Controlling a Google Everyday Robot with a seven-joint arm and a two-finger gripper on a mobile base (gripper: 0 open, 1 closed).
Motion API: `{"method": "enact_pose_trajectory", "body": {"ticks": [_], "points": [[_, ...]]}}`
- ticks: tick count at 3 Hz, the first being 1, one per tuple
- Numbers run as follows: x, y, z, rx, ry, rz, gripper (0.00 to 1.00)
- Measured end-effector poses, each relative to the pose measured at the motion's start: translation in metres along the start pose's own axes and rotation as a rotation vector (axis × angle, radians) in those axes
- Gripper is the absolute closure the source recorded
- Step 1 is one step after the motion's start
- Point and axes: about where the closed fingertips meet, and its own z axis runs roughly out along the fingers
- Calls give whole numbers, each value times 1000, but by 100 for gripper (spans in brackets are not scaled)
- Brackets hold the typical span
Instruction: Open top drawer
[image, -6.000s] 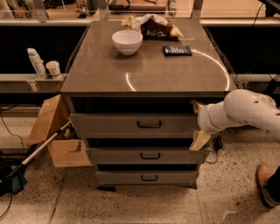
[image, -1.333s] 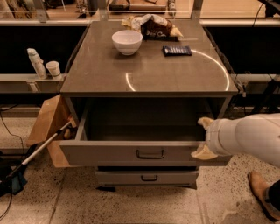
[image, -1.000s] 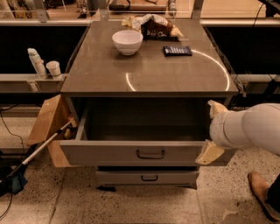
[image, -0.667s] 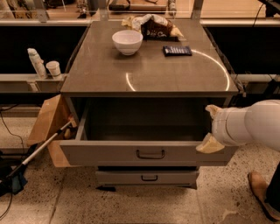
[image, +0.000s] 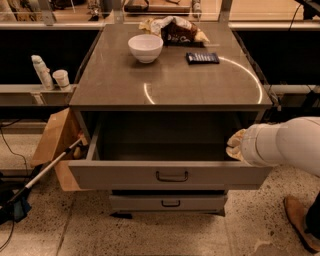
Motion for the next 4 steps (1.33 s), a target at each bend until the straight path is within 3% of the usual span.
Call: {"method": "enact_pose_trajectory", "body": {"ticks": [1,2,4], "points": [[-2,-3,13,18,-4,-7,95],[-5,-1,39,1,-11,-24,100],[1,24,83,-123,-11,-42,100]]}}
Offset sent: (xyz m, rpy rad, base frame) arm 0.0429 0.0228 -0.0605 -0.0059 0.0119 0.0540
